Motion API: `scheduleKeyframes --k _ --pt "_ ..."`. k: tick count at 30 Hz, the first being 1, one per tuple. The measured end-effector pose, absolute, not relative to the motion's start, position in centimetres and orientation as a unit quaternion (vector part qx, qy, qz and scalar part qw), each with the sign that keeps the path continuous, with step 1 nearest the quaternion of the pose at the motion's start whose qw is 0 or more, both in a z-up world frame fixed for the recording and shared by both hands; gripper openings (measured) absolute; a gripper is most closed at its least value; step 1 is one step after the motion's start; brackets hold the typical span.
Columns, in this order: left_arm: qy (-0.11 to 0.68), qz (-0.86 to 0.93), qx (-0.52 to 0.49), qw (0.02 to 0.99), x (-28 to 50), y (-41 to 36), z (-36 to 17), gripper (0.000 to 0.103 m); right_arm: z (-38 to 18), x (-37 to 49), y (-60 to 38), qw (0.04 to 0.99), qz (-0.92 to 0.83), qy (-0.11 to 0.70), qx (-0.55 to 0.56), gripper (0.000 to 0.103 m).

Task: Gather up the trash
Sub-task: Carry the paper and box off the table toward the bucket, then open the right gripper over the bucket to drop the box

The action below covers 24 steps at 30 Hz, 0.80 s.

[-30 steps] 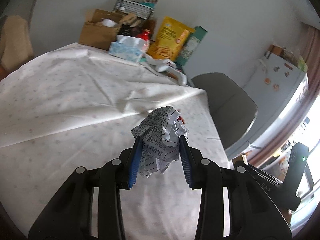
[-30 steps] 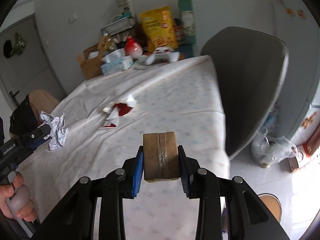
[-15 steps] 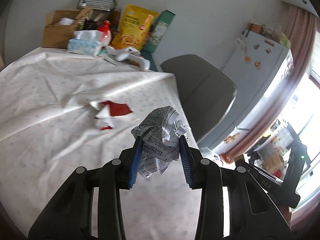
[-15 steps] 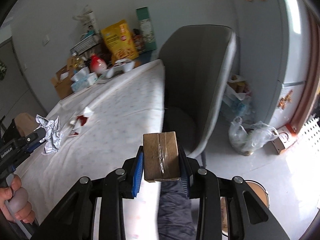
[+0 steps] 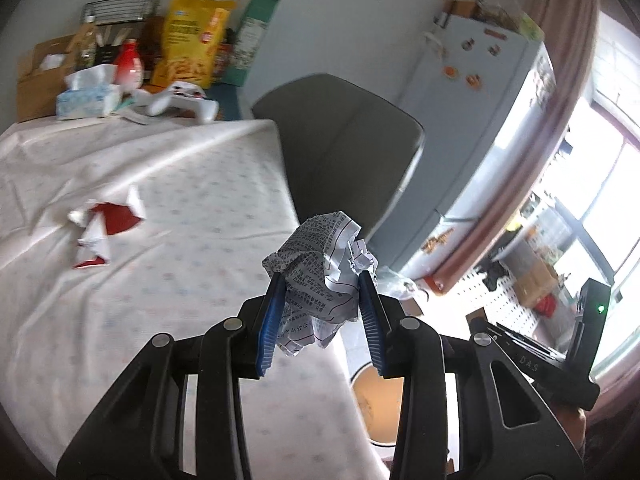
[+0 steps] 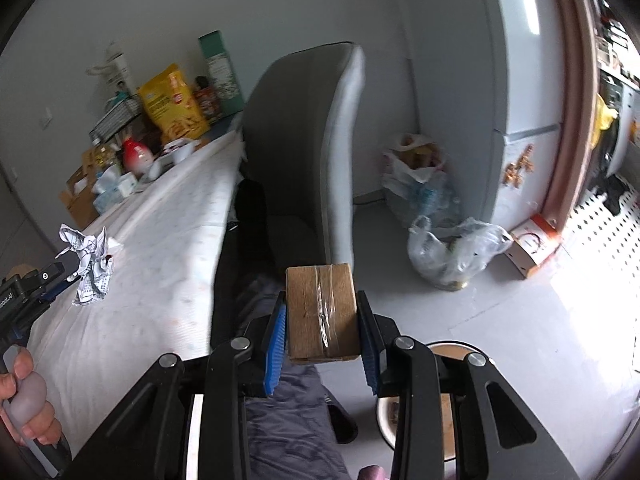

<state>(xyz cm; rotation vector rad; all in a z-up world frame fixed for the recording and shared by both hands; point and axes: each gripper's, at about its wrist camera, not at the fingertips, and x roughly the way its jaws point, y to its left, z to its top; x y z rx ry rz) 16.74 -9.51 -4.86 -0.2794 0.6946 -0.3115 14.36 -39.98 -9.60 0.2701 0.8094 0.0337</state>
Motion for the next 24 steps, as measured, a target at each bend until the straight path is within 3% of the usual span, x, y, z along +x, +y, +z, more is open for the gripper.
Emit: scheduleKeyframes --k 19,21,24 --pt "0.383 -0.208 -0.08 0.896 19.1 -18.7 -7.2 0.037 -14.2 13.5 -48.4 0.89 -0.051 0.413 0.185 0.035" --pt "0.388 -0.209 -0.076 0.894 19.3 -19.4 -7.5 0.037 -15.0 13.3 -49.4 0.884 -0.065 0.42 0.196 0.063" --pt "0.395 -0.212 -0.068 0.891 19.4 -20.4 -8.0 0.037 -15.8 12.9 -50.8 0.879 -0.081 0.421 0.207 0.066"
